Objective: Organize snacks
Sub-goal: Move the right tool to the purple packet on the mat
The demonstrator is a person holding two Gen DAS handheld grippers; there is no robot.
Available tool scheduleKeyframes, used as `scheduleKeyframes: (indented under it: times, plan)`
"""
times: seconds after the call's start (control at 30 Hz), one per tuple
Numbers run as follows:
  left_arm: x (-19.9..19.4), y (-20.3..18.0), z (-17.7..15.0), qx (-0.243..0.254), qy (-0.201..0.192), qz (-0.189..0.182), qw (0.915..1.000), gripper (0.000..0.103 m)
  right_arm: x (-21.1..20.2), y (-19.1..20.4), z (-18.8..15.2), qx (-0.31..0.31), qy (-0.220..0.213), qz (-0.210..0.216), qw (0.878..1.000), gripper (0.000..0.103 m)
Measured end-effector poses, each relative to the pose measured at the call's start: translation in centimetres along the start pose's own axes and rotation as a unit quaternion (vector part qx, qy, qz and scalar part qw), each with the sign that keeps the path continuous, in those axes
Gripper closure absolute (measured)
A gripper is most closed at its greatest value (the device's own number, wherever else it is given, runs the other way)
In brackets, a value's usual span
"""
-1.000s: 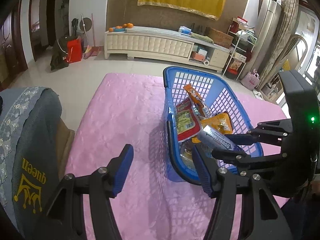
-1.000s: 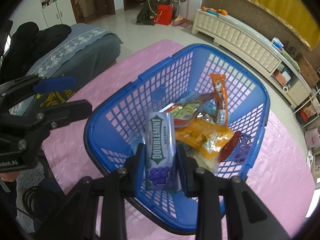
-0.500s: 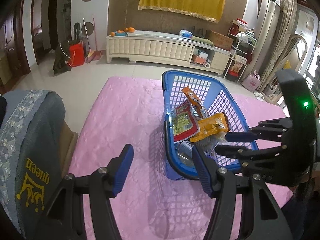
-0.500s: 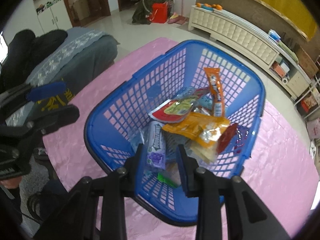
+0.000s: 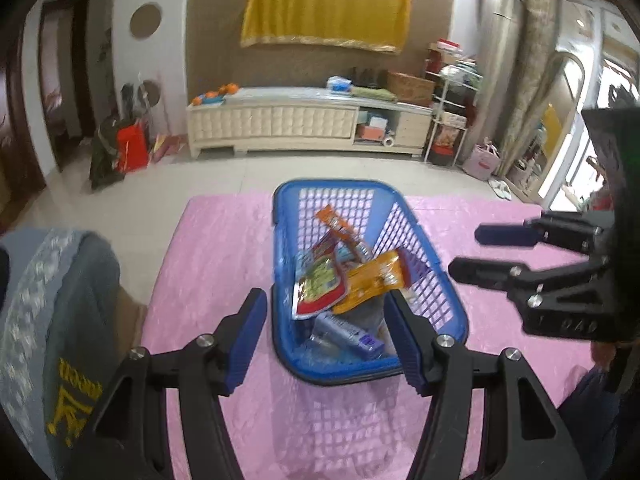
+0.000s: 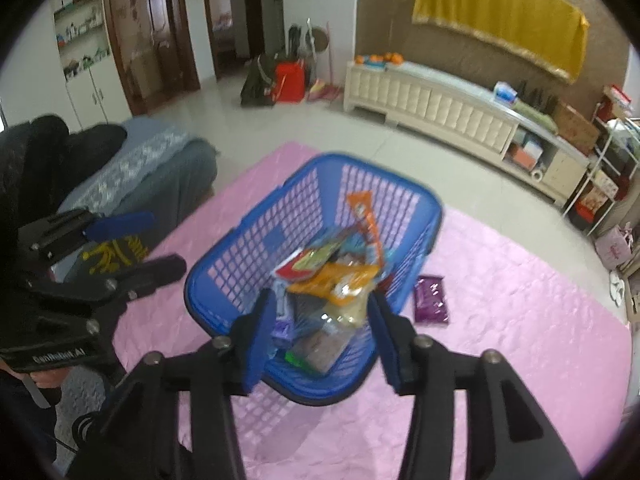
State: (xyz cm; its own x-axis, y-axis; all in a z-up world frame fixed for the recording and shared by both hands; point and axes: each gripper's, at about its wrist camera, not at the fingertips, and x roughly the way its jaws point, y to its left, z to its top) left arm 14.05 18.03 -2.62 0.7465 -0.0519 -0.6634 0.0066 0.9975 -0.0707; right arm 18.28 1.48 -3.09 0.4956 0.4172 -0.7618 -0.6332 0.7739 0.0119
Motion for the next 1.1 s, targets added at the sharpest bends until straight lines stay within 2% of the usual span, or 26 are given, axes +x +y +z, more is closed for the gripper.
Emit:
scheduleKeyframes:
  times: [0.2, 0.27, 0.33, 0.4, 0.5, 0.63, 0.77, 1.1]
  plan:
    - [-1.0, -3.1, 1.7, 0.049, -0.017, -0.004, 0.9986, 0.044, -2.7, -2.3, 0.5, 0.018, -0.030, -0.007, 0.999, 0.035]
    - [-0.7, -3.8, 2.4, 0.048, -0.013, -0.008, 0.9987, 0.035, -3.5, -3.2, 0.6, 0.023, -0.042, -0.012, 0.999, 0.030]
    - [-0.4, -4.1, 3.1, 0.045, -0.012, -0.010, 0.9988, 0.016, -3.8, -3.9, 0.7, 0.028, -0.048, -0.014, 0.998, 0.021]
    - [0.2, -4.4, 3.7, 0.040, -0.009, -0.013, 0.9991, 0.015, -3.9, -4.7, 0.9, 0.031, -0.052, -0.016, 0.998, 0.011]
    - [1.4, -4.7, 4.7, 0.033, 0.001, -0.003, 0.9994, 0.000, -3.7, -5.8, 0.9, 0.036, -0.048, -0.023, 0.998, 0.000]
    - [3.1, -5.0, 5.9, 0.012, 0.017, -0.008, 0.9998, 0.000, -2.6, -8.0, 1.6, 0.048, -0.028, -0.045, 0.997, 0.000]
    - [5.4, -4.6, 7.2, -0.003, 0.040, 0.013, 0.9991, 0.000, -1.0, -10.1, 2.0, 0.061, -0.001, -0.061, 0.996, 0.000]
    - [12.0, -2.6, 8.1, -0.022, 0.136, 0.047, 0.9894, 0.000, 5.7, -14.5, 1.2, 0.090, 0.075, -0.048, 0.992, 0.000]
